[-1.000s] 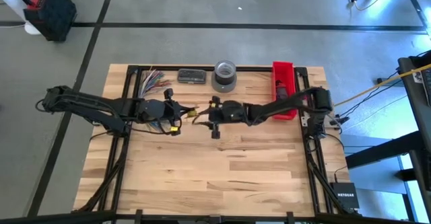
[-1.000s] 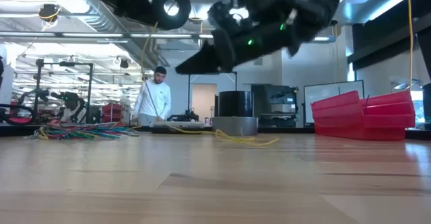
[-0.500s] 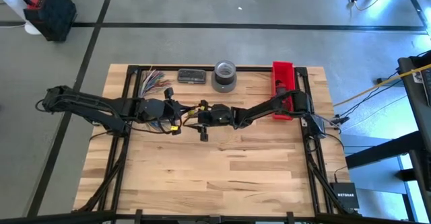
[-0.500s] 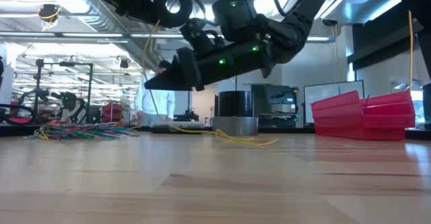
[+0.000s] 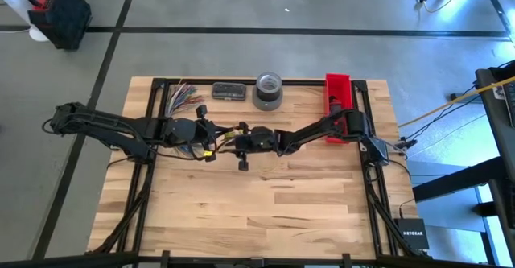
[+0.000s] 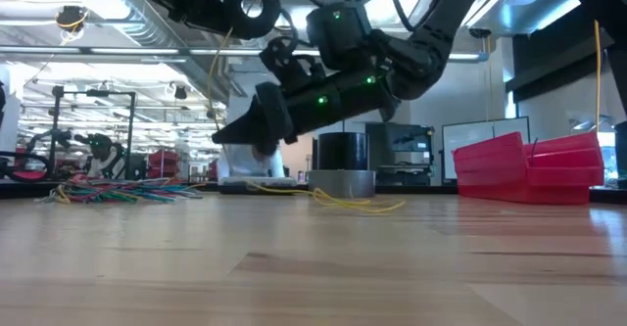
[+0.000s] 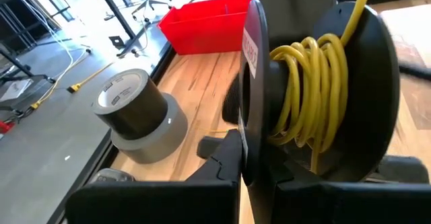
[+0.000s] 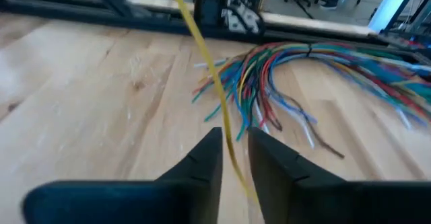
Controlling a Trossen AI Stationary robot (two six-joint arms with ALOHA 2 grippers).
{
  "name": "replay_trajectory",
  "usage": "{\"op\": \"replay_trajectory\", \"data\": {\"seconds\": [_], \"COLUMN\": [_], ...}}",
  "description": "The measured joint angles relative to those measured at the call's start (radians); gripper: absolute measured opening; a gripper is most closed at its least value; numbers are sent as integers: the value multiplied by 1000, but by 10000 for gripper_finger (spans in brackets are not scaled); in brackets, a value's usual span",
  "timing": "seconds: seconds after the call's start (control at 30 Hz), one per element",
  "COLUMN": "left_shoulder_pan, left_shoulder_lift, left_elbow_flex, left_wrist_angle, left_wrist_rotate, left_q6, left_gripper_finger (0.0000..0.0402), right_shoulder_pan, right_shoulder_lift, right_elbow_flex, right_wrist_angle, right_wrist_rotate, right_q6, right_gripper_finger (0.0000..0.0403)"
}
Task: Coil cords
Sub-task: Coil the yellow wire onto the spool
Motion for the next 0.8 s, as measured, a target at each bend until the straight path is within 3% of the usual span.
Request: {"op": "replay_trajectory", "data": {"seconds": [0.2, 0.57, 0.8], "left_shoulder_pan": [0, -7, -34], "left_shoulder_lift": [0, -40, -70], "left_elbow_flex": [0, 0, 0], "left_wrist_angle": [-5, -112, -134], "left_wrist_rotate": [0, -64, -69], "left_q6": [4, -1, 4], "left_gripper_finger": [0, 0, 0], "right_shoulder_pan": [-1, -1, -14], "right_shoulder_lift": [-36, -258, -343], "right_elbow_flex": [0, -3, -104], "right_wrist_angle": [-47, -519, -513], "right_wrist_rotate": [1, 304, 402], "right_q6": [-48, -175, -182], "right_gripper_finger": [10, 6, 4]}}
